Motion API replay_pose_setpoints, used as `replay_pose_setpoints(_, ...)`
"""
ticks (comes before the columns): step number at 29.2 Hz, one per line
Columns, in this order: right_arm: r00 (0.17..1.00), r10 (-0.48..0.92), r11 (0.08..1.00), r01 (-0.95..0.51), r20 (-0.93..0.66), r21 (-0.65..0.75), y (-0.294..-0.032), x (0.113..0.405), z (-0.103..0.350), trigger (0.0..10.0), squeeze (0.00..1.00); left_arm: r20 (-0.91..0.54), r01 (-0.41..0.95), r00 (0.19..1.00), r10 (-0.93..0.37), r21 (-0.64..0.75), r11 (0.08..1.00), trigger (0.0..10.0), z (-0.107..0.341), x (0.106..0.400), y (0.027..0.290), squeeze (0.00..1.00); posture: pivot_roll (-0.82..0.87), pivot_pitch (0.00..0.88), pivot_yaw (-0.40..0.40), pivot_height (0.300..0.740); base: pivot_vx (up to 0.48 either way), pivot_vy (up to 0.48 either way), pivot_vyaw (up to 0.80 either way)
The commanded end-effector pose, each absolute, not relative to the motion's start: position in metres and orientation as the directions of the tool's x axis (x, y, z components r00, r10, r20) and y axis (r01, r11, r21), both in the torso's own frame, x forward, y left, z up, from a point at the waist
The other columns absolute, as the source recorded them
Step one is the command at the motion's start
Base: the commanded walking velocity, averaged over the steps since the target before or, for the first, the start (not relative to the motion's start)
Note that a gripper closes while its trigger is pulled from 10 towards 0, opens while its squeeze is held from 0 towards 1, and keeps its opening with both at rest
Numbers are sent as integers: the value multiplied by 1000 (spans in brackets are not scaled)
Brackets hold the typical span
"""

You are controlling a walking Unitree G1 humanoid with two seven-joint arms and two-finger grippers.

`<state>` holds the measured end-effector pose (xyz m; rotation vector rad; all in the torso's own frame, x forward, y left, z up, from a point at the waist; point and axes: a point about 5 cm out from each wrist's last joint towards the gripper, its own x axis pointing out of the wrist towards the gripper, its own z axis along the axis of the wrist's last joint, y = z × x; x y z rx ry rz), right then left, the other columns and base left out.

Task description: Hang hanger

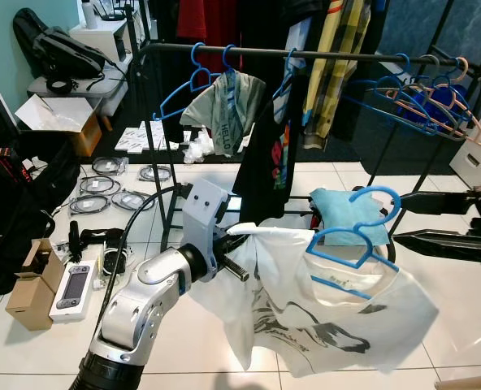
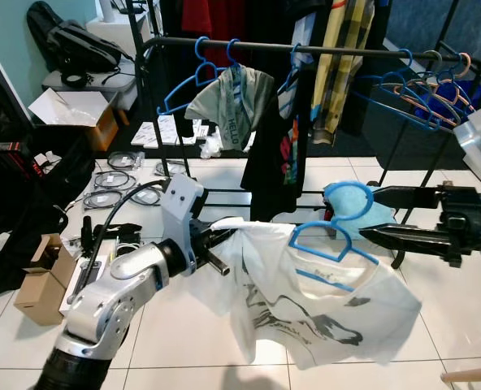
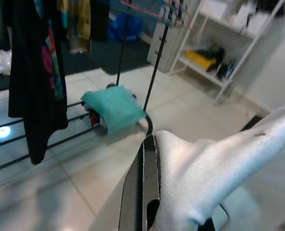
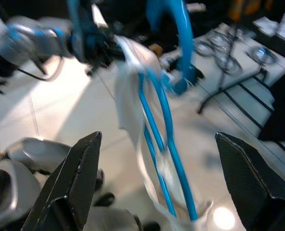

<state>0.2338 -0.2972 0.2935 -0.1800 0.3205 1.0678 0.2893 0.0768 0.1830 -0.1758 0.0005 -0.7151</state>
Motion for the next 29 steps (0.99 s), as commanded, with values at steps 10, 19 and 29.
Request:
replay_pose_setpoints(10, 375, 754, 397, -914, -540, -80, -320, 215, 317, 10000, 0, 301, 727, 686, -663, -329, 603, 10000, 214, 281, 80, 0, -117, 64, -31, 740, 0, 0, 0)
replay_pose_setpoints(19, 372, 777, 365, -923, -508, -118, -318, 222, 323, 10000, 0, 326, 792, 609, -723, -309, 527, 10000, 220, 271, 71, 0, -110, 57, -30, 740, 0, 0, 0)
replay_pose_setpoints(29, 387, 834, 349, -922, -394, -167, -314, 225, 345, 10000, 0, 320, 803, 594, -738, -296, 518, 10000, 219, 270, 68, 0, -111, 52, -31, 740, 0, 0, 0)
